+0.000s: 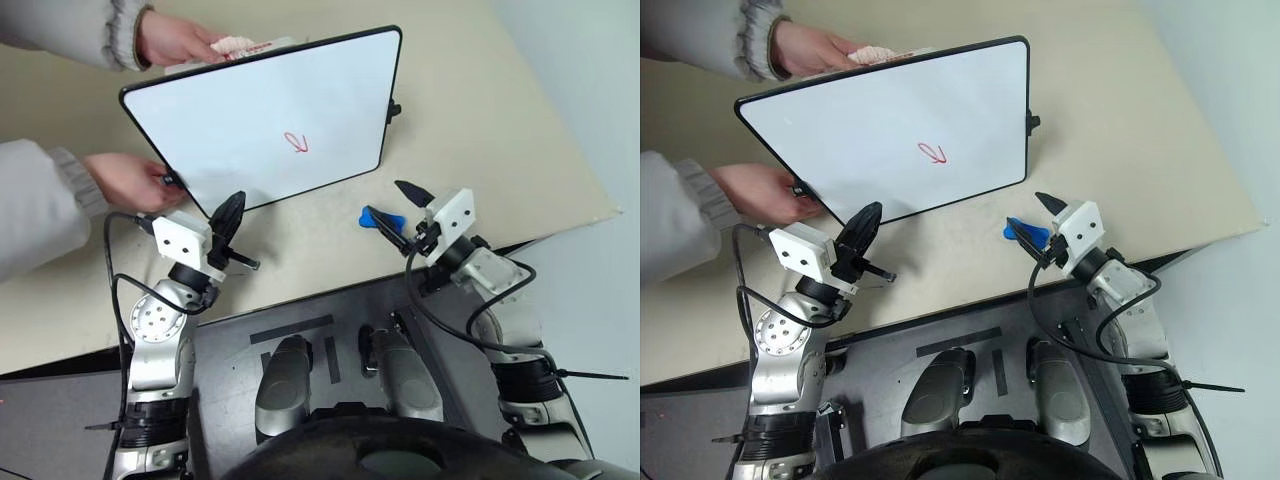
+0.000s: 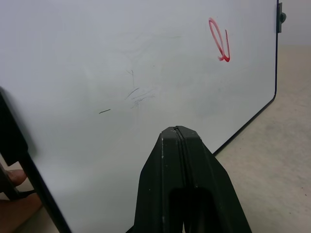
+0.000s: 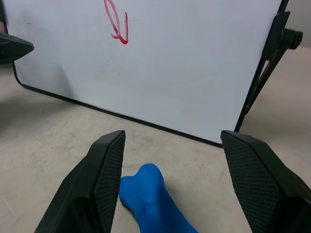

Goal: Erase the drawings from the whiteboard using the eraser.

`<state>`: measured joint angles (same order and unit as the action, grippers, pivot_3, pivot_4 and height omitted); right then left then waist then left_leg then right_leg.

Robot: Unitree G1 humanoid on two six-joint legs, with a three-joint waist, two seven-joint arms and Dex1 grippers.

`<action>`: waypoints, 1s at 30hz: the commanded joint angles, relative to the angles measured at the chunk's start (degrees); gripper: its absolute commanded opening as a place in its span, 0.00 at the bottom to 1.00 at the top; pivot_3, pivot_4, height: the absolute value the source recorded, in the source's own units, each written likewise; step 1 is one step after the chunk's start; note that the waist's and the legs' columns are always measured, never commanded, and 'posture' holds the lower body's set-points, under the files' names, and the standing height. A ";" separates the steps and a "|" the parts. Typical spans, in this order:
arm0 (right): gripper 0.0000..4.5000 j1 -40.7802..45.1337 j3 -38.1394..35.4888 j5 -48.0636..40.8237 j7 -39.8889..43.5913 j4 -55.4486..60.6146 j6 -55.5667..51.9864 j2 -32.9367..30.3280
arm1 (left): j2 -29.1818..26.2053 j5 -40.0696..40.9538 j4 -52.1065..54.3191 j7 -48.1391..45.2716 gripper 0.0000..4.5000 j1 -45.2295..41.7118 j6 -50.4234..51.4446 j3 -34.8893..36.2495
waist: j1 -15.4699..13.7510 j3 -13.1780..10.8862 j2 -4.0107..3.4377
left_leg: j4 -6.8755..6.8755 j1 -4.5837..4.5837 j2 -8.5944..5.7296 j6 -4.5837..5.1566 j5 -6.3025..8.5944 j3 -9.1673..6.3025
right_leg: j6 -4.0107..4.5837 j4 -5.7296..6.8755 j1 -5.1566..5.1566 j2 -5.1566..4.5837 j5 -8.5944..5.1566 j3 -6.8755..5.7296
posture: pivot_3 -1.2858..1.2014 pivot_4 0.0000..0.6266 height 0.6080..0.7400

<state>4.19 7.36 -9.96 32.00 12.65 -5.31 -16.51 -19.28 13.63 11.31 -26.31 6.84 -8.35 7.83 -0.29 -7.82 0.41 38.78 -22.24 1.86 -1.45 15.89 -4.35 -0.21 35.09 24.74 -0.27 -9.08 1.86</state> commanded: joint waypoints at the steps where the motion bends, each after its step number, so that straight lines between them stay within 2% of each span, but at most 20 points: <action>1: 0.74 0.13 -0.71 -0.91 -0.06 2.78 -0.10 -0.31 | -0.09 0.64 1.79 -0.35 0.00 -0.33 -0.04 0.00 | 0.00 0.00 0.00 | 0.00 0.00 0.00 0.00 0.00 0.00 | 0.00 0.00 0.00 0.00 0.00 0.00 | 0.52 0.24 1.00; 15: 0.74 -0.17 -1.40 -2.70 1.87 5.22 -2.22 -3.32 | 1.46 -0.11 2.29 0.25 0.00 1.02 -1.35 -0.67 | -0.01 0.00 0.00 | 0.00 0.00 0.00 0.00 0.00 0.01 | -0.02 -0.02 -0.01 0.00 -0.01 0.00 | 0.52 0.24 1.00; 23: 0.74 1.49 -0.31 -3.28 7.17 5.06 -3.51 -7.96 | 1.90 -0.34 6.03 1.80 0.00 4.82 -0.97 -0.07 | 0.03 0.00 0.00 | 0.00 0.00 -0.02 0.00 0.00 0.02 | -0.06 -0.03 -0.03 0.01 -0.04 0.00 | 0.52 0.24 1.00; 30: 0.74 4.19 1.43 -3.22 15.51 5.65 -5.10 -14.88 | 2.10 -0.14 9.81 2.11 0.00 11.50 -0.62 0.00 | 0.02 0.00 0.00 | 0.00 0.00 -0.02 0.00 0.00 0.04 | -0.19 -0.02 -0.04 0.04 -0.17 0.01 | 0.52 0.24 1.00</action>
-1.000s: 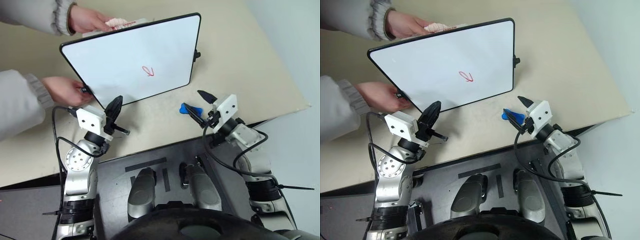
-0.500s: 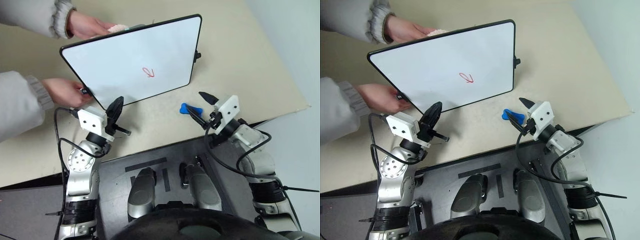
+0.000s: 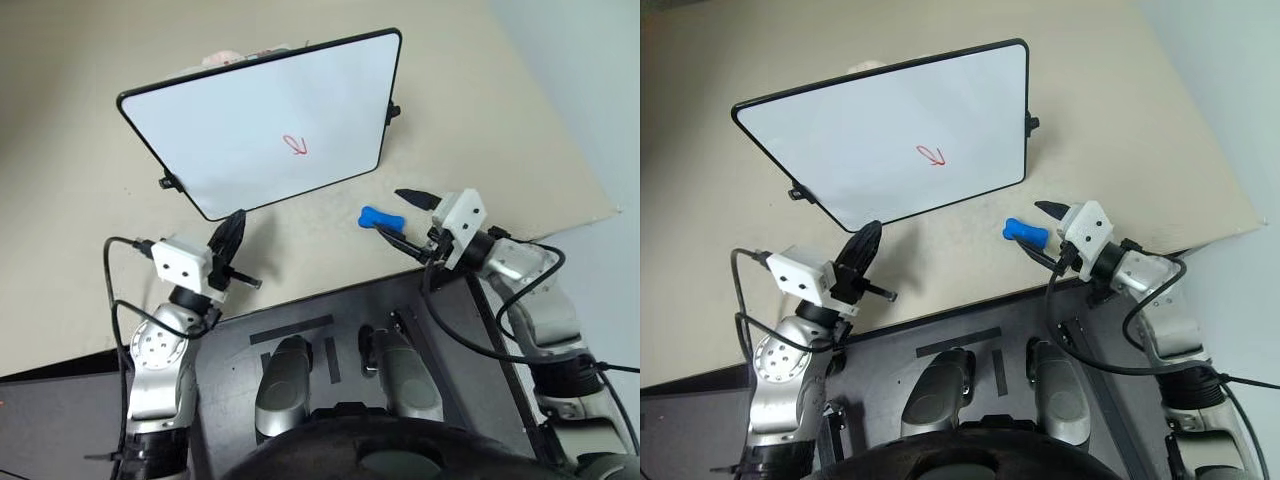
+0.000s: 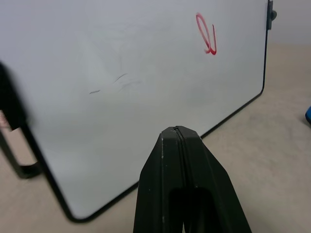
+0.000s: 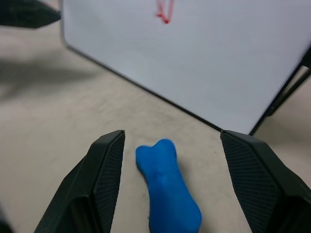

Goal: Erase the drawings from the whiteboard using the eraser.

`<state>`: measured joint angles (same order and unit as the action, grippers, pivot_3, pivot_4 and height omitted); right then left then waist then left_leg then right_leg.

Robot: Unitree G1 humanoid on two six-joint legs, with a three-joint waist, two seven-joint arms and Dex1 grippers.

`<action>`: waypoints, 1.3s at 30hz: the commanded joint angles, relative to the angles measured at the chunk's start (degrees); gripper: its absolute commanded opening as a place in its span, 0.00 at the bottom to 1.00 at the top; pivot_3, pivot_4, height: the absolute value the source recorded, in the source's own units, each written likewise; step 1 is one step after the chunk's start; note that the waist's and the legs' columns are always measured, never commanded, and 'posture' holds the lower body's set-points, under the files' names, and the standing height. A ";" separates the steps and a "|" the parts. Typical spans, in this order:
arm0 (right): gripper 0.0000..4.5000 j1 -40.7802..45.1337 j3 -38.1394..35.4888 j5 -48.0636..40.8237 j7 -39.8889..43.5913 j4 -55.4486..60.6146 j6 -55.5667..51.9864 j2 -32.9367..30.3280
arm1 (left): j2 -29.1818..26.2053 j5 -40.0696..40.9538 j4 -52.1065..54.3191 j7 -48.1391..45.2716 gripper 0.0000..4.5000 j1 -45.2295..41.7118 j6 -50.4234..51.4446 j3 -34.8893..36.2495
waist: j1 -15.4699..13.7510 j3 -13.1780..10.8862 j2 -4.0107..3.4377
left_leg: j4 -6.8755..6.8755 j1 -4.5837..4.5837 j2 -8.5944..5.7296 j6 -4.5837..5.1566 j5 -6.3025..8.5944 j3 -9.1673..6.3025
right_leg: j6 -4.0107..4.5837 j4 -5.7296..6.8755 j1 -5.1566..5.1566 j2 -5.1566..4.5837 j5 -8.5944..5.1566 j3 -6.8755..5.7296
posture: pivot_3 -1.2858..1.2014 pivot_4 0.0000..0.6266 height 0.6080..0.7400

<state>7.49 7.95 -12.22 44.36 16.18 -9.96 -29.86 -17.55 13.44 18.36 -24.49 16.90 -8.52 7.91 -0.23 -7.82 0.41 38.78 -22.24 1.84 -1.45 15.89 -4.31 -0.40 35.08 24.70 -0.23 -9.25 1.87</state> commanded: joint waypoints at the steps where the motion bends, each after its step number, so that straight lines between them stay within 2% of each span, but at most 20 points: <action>1: 0.74 1.53 1.57 -0.80 3.92 2.17 -1.30 -2.05 | 0.49 0.15 2.61 0.14 0.00 1.74 -0.55 -0.35 | -0.06 0.00 0.00 | 0.00 0.00 0.00 0.00 0.00 -0.01 | 0.02 0.00 -0.02 0.00 -0.01 0.00 | 0.52 0.24 1.00; 6: 0.74 2.60 4.17 0.11 7.60 1.25 -2.21 -4.26 | 2.20 -0.67 2.49 1.11 0.00 1.78 -0.66 -2.21 | -0.16 0.00 0.00 | 0.01 0.00 -0.01 0.01 -0.02 -0.02 | 0.05 0.01 -0.06 0.00 -0.01 0.00 | 0.52 0.24 1.00; 12: 0.74 5.28 6.29 2.93 8.08 -4.75 -0.34 -3.77 | 3.73 -1.51 1.67 1.91 0.00 1.57 -1.31 -3.82 | -0.13 0.00 0.01 | 0.02 0.04 0.00 0.02 -0.02 -0.01 | 0.06 0.03 -0.07 0.00 0.00 0.01 | 0.52 0.24 1.00; 19: 0.74 7.08 6.09 5.56 6.99 -11.63 3.67 -2.28 | 4.43 -1.87 0.02 2.14 0.00 0.25 -2.37 -3.71 | -0.15 0.01 0.01 | 0.03 0.07 0.00 0.02 -0.01 -0.02 | 0.12 0.06 -0.08 -0.01 0.03 0.01 | 0.52 0.24 1.00; 30: 0.74 8.85 5.14 6.41 6.38 -16.18 6.21 -1.37 | 5.07 -2.61 -1.10 2.68 0.00 -1.34 -3.19 -4.51 | -0.15 0.01 0.01 | 0.04 0.29 0.00 0.03 -0.02 -0.02 | 0.14 0.07 -0.30 -0.02 0.05 0.01 | 0.52 0.24 1.00; 33: 0.61 9.62 5.12 7.28 5.52 -17.68 7.26 -1.23 | 5.10 -2.71 -1.33 2.78 0.00 -2.07 -3.08 -4.63 | -0.15 0.01 0.01 | 0.07 0.29 0.00 0.03 -0.01 -0.02 | 0.14 0.07 -0.31 -0.02 0.05 0.01 | 0.52 0.24 1.00; 39: 0.13 10.63 4.97 8.64 4.30 -19.71 9.60 -0.56 | 4.99 -2.59 -2.35 2.65 0.00 -3.45 -3.24 -4.59 | -0.15 0.01 0.01 | 0.07 0.29 0.00 0.04 0.00 -0.03 | 0.14 0.06 -0.31 -0.03 0.05 0.01 | 0.52 0.24 1.00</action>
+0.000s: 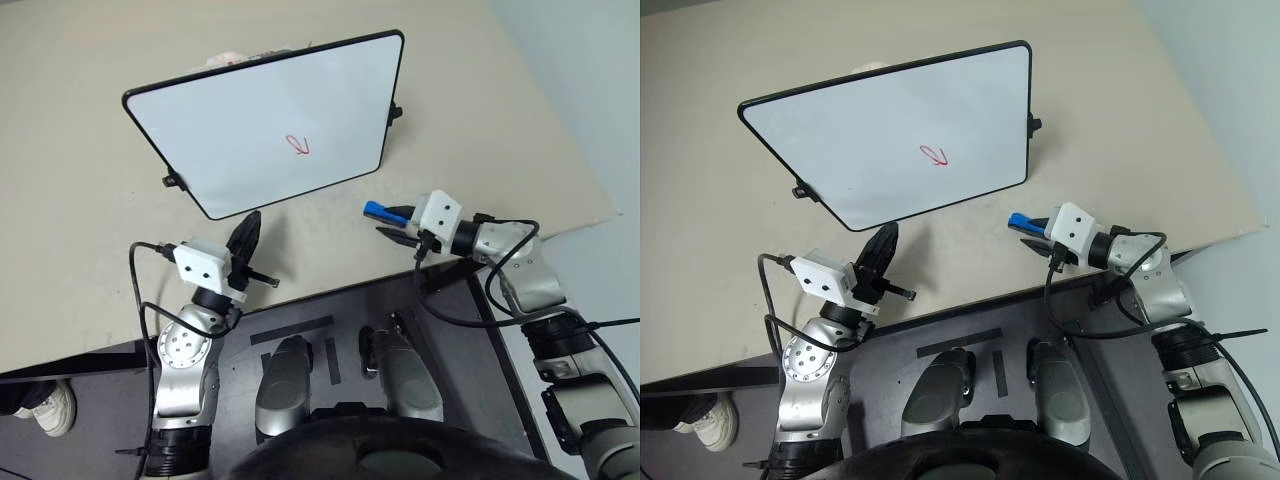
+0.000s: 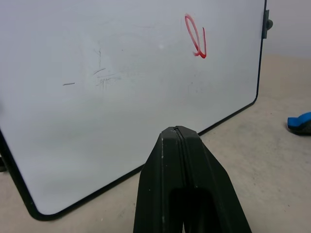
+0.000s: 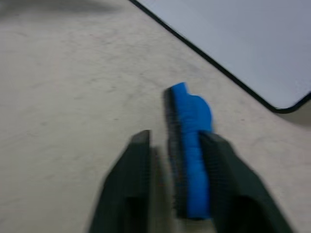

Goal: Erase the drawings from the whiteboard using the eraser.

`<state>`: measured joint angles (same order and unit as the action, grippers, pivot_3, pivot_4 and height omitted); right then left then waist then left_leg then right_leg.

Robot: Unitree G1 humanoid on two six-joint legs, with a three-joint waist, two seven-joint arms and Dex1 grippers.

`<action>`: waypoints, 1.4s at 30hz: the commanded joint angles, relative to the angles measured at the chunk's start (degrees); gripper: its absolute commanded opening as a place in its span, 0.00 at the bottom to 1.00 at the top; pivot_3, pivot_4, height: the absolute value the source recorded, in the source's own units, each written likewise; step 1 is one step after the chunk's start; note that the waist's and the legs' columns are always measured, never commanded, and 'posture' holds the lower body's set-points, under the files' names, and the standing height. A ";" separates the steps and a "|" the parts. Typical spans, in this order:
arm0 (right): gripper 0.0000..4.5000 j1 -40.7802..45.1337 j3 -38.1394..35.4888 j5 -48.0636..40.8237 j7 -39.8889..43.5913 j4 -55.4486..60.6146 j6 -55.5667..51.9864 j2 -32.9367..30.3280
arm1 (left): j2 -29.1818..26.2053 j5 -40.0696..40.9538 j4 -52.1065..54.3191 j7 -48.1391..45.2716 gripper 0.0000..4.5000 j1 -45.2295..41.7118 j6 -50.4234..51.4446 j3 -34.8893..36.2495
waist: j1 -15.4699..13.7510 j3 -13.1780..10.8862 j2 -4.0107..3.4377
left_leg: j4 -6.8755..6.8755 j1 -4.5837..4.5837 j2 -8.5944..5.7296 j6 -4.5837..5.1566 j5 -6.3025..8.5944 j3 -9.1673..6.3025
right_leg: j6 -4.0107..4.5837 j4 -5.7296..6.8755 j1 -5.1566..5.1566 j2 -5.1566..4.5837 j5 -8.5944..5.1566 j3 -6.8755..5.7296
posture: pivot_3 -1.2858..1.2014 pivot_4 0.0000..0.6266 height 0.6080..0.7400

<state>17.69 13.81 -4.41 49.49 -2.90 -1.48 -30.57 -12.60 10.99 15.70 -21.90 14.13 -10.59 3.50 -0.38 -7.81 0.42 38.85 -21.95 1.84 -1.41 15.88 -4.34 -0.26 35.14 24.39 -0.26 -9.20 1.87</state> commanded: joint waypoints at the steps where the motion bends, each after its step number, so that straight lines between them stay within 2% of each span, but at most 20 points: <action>1: 0.07 0.50 -0.95 0.93 -0.94 -0.75 1.40 0.29 | -0.02 -0.08 0.09 -0.03 0.00 -0.90 -1.23 -0.10 | 0.01 0.00 0.00 | 0.00 0.00 0.00 0.00 0.00 0.00 | 0.00 0.00 0.00 0.00 0.00 0.00 | 0.52 0.24 1.00; 2: 0.00 0.56 -1.00 0.99 -1.01 -0.79 1.69 0.39 | -0.07 -0.01 -0.13 -0.12 0.00 -1.09 -1.31 -0.03 | 0.02 0.00 0.00 | 0.00 0.00 0.00 0.00 0.00 0.00 | 0.00 0.00 0.00 0.00 0.00 0.00 | 0.52 0.24 1.00; 10: 0.00 3.90 -0.92 -1.13 -0.09 5.47 5.45 2.81 | -0.58 0.51 -1.88 -1.19 0.00 -1.69 -2.27 0.43 | 0.12 -0.03 -0.05 | 0.01 -0.02 0.01 0.00 0.00 0.00 | 0.04 0.02 0.04 0.01 0.03 0.00 | 0.52 0.24 1.00; 13: 0.00 9.20 1.03 3.66 -1.44 4.16 14.71 4.58 | -0.80 0.74 -2.44 -1.71 0.00 -1.95 -2.31 0.31 | 0.61 -0.06 -0.10 | 0.00 -0.04 0.01 -0.01 0.01 0.02 | 0.09 0.04 0.14 0.02 0.06 0.01 | 0.52 0.24 1.00; 16: 0.00 15.58 3.23 10.66 -4.75 -2.01 26.28 6.09 | -0.80 0.88 -3.15 -2.29 0.00 -2.50 -2.41 0.23 | 0.65 -0.05 -0.12 | -0.01 -0.03 0.02 -0.01 0.01 -0.04 | 0.13 0.06 0.19 0.01 0.09 0.01 | 0.52 0.24 1.00; 22: 0.00 26.25 7.09 25.03 -16.47 -21.40 47.44 7.37 | -0.53 0.80 -3.71 -2.34 0.00 -3.18 -3.05 -0.01 | -0.04 -0.06 -0.13 | -0.02 -0.13 0.03 -0.01 0.04 -0.10 | 0.15 0.10 0.31 -0.09 0.11 -0.03 | 0.52 0.24 1.00; 26: 0.00 32.43 9.09 35.75 -28.13 -31.61 54.97 7.94 | -0.31 0.62 -3.48 -1.99 0.00 -2.84 -3.41 -0.09 | 0.01 -0.06 -0.14 | -0.02 -0.36 0.03 -0.01 0.07 -0.06 | 0.17 0.12 0.56 -0.12 0.21 -0.04 | 0.52 0.24 1.00; 29: 0.00 36.45 12.00 45.10 -38.30 -38.16 56.25 8.07 | -0.15 0.48 -3.28 -1.66 0.00 -2.68 -3.56 -0.08 | 0.10 -0.07 -0.14 | -0.03 -0.36 0.05 -0.03 0.10 -0.07 | 0.22 0.22 0.65 -0.12 0.24 -0.05 | 0.52 0.24 1.00; 32: 0.00 38.91 14.97 50.26 -45.24 -43.77 57.17 8.61 | -0.06 0.37 -3.25 -1.43 0.00 -2.61 -3.76 0.04 | 0.15 -0.07 -0.15 | -0.03 -0.36 0.05 -0.03 0.10 -0.07 | 0.26 0.32 0.70 -0.13 0.27 -0.06 | 0.52 0.24 1.00; 42: 0.00 42.87 21.21 57.78 -58.19 -52.20 57.06 10.11 | -0.05 0.52 -4.69 -1.66 0.00 -2.64 -5.17 0.48 | 0.22 -0.09 -0.18 | -0.01 -0.32 0.06 0.01 0.07 -0.07 | 0.38 0.37 0.74 -0.12 0.47 -0.05 | 0.52 0.24 1.00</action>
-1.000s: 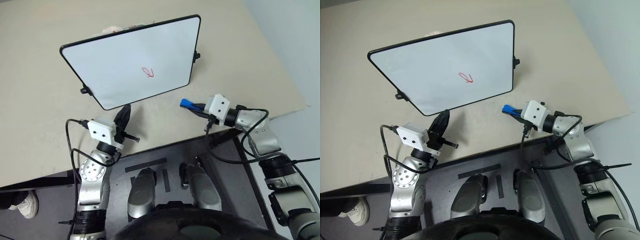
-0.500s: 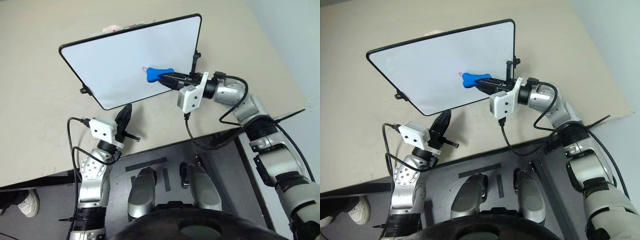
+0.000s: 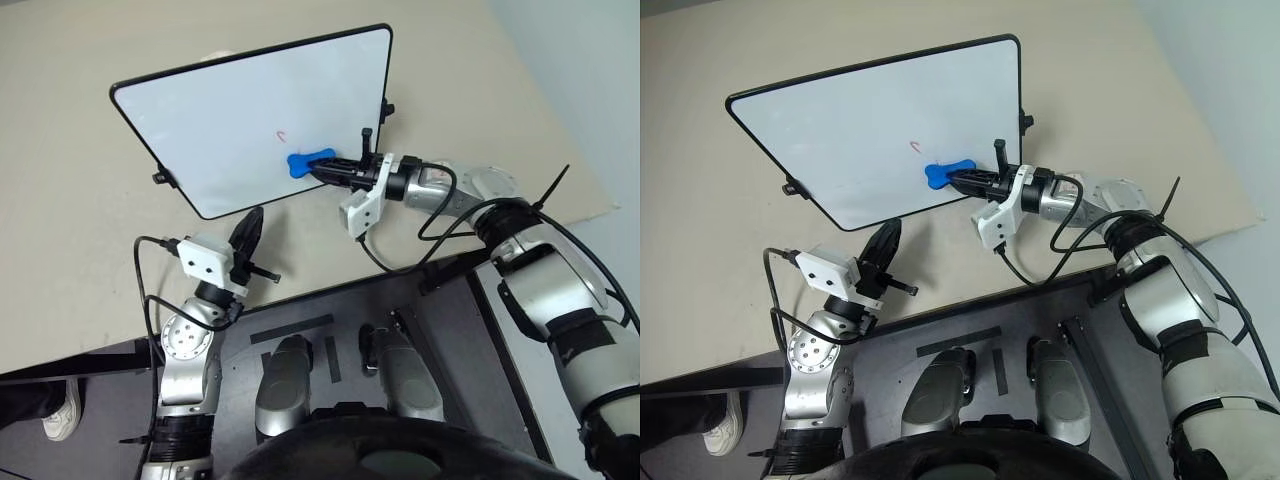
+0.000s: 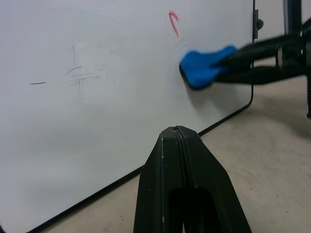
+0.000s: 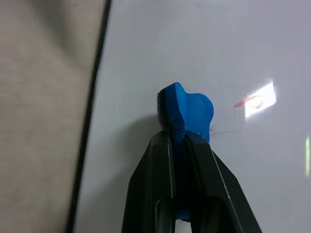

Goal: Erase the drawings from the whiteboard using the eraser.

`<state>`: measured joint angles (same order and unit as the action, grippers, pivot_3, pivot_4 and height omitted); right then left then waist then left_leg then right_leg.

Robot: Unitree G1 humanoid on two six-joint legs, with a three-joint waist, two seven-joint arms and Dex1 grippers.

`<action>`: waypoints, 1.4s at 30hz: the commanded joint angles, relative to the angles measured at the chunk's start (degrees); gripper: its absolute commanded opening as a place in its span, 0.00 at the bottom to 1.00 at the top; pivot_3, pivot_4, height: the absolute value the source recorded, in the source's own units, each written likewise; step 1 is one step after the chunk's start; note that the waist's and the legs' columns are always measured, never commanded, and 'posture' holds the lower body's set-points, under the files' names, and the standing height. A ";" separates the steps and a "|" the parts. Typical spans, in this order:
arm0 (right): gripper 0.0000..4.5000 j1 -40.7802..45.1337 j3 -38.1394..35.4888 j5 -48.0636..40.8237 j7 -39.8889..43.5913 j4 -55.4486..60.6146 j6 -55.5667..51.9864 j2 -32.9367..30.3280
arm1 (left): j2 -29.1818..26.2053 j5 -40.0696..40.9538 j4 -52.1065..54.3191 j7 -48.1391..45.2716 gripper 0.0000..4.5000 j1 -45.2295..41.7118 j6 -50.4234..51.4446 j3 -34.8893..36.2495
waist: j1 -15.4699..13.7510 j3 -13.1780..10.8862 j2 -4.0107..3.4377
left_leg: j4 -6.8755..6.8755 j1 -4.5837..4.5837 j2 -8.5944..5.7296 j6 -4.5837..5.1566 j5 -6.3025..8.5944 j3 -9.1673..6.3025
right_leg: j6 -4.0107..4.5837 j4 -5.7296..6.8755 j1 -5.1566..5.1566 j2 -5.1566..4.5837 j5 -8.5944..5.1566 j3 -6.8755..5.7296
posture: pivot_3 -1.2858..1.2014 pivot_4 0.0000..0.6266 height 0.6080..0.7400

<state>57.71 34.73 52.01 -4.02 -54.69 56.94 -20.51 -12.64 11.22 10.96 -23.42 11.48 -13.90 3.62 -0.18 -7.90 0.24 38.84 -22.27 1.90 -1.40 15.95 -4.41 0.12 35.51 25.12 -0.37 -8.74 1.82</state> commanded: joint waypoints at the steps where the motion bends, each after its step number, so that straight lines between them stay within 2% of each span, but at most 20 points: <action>1: 0.00 3.24 0.46 1.65 -5.79 -0.59 -1.51 0.03 | -0.03 0.34 -0.09 -0.22 0.00 0.02 -1.99 0.40 | 0.02 0.00 -0.01 | 0.00 0.00 0.00 0.00 0.00 0.00 | 0.00 0.00 0.03 0.00 0.02 0.00 | 0.52 0.24 1.00; 9: 0.00 6.44 0.15 4.83 -17.00 2.47 -3.86 -1.46 | -0.15 0.83 -4.31 -1.70 0.00 -0.61 -5.18 0.69 | 0.12 -0.02 -0.03 | 0.00 -0.11 0.00 0.00 0.00 0.00 | 0.00 -0.06 0.20 0.01 0.05 -0.01 | 0.52 0.24 1.00; 13: 0.00 7.11 0.55 5.69 -20.09 3.14 -4.67 -1.92 | -0.18 0.90 -7.20 -2.21 0.00 -2.00 -6.62 0.80 | 0.16 -0.02 -0.03 | -0.01 -0.12 0.01 -0.01 0.00 0.01 | 0.02 -0.08 0.25 0.01 0.15 -0.01 | 0.52 0.24 1.00; 26: 0.00 3.98 5.15 3.93 -11.54 -2.00 -1.25 0.07 | 0.03 0.97 -8.73 -2.79 0.00 -1.98 -8.75 0.42 | 0.18 -0.02 -0.03 | 0.00 -0.19 0.00 0.00 0.00 0.02 | -0.13 -0.53 0.24 0.02 0.51 -0.01 | 0.52 0.24 1.00; 37: 0.00 7.98 2.23 4.38 -17.89 2.61 -3.83 -0.70 | 0.29 1.05 -10.78 -3.21 0.00 -2.94 -9.97 0.18 | 0.20 -0.02 -0.04 | -0.01 -0.40 0.00 -0.01 0.00 0.03 | -0.06 -0.54 0.52 0.03 0.60 -0.01 | 0.52 0.24 1.00; 42: 0.00 7.70 2.48 3.88 -18.05 4.38 -3.47 -1.03 | 0.28 1.08 -10.68 -3.00 0.00 -2.96 -10.17 0.07 | 0.20 -0.03 -0.04 | 0.00 -0.42 0.00 -0.01 0.00 0.03 | -0.04 -0.54 0.54 0.02 0.65 -0.01 | 0.52 0.24 1.00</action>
<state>64.50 38.96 57.53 -21.08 -51.66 54.14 -21.12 -12.57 11.99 -0.07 -26.23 8.49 -23.33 3.82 0.02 -7.93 0.20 38.84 -22.69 1.90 -1.41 15.96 -4.38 0.08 34.96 25.66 -0.35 -8.09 1.81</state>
